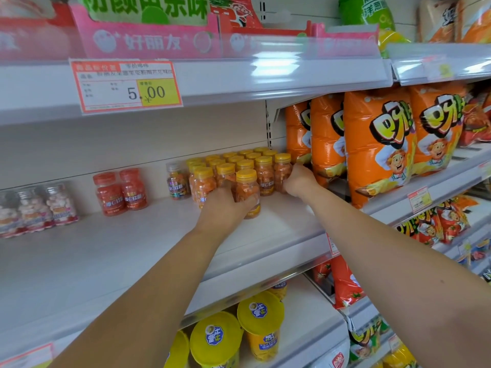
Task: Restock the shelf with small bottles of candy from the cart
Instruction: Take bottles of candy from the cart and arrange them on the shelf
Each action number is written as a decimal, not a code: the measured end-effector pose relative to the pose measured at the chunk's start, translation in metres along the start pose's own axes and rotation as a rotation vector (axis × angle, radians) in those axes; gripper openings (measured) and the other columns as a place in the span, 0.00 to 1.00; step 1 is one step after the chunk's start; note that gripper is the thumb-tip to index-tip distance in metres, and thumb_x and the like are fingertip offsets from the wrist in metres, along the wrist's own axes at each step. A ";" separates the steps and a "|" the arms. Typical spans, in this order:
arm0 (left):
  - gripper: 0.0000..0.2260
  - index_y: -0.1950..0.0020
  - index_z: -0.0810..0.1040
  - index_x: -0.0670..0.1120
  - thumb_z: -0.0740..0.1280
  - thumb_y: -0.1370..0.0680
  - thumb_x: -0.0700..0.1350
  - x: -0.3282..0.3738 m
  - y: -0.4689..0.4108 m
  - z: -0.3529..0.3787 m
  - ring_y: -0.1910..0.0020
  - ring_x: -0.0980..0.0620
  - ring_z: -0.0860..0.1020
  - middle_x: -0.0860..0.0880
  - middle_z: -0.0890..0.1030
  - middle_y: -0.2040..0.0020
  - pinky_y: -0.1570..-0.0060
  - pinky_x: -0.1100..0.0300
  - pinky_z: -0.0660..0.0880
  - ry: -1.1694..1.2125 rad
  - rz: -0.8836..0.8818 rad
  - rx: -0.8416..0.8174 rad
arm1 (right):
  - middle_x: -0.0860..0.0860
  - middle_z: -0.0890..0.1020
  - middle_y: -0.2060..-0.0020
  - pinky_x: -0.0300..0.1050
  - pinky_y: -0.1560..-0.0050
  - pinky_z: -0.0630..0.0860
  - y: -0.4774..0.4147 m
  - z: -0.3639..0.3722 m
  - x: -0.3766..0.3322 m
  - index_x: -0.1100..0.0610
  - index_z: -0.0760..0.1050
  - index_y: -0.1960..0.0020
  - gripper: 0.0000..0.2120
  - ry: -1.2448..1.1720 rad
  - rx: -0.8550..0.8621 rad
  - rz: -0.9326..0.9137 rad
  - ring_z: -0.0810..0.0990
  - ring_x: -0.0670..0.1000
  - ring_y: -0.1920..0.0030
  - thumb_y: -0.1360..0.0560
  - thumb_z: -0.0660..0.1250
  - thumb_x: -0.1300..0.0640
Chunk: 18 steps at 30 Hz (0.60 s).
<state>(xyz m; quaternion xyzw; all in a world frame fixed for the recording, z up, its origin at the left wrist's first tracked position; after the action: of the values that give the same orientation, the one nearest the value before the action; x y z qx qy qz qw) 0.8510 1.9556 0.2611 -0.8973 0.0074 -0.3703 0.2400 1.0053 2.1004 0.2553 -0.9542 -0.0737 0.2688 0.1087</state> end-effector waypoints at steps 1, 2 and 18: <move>0.21 0.36 0.72 0.46 0.68 0.25 0.54 0.000 0.000 0.000 0.46 0.48 0.77 0.47 0.80 0.43 0.48 0.58 0.72 0.004 -0.003 0.000 | 0.59 0.78 0.42 0.46 0.46 0.73 0.001 0.000 0.001 0.62 0.74 0.40 0.13 0.004 -0.007 -0.009 0.77 0.59 0.43 0.21 0.61 0.56; 0.21 0.36 0.72 0.46 0.68 0.25 0.54 -0.001 0.000 0.001 0.46 0.47 0.77 0.47 0.80 0.43 0.47 0.57 0.72 0.005 -0.007 -0.002 | 0.59 0.78 0.43 0.47 0.46 0.73 0.003 -0.001 0.001 0.62 0.75 0.41 0.12 0.008 -0.006 -0.020 0.77 0.59 0.43 0.21 0.60 0.56; 0.10 0.49 0.77 0.47 0.72 0.28 0.47 0.006 0.014 -0.006 0.59 0.55 0.76 0.47 0.81 0.53 0.61 0.66 0.71 -0.037 -0.077 -0.134 | 0.58 0.78 0.43 0.48 0.43 0.74 0.039 -0.016 -0.018 0.59 0.75 0.39 0.13 0.029 -0.150 -0.109 0.77 0.58 0.44 0.21 0.60 0.56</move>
<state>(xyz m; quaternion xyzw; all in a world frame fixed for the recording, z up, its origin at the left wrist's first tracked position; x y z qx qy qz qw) 0.8533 1.9400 0.2626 -0.9177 -0.0067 -0.3613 0.1650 1.0018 2.0568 0.2675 -0.9580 -0.1440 0.2425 0.0523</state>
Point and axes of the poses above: each hand's wrist, its own y-axis away from the middle knuckle, its own z-axis out of the palm, x = y × z, the point moved 5 cm from there along -y, towards the middle knuckle
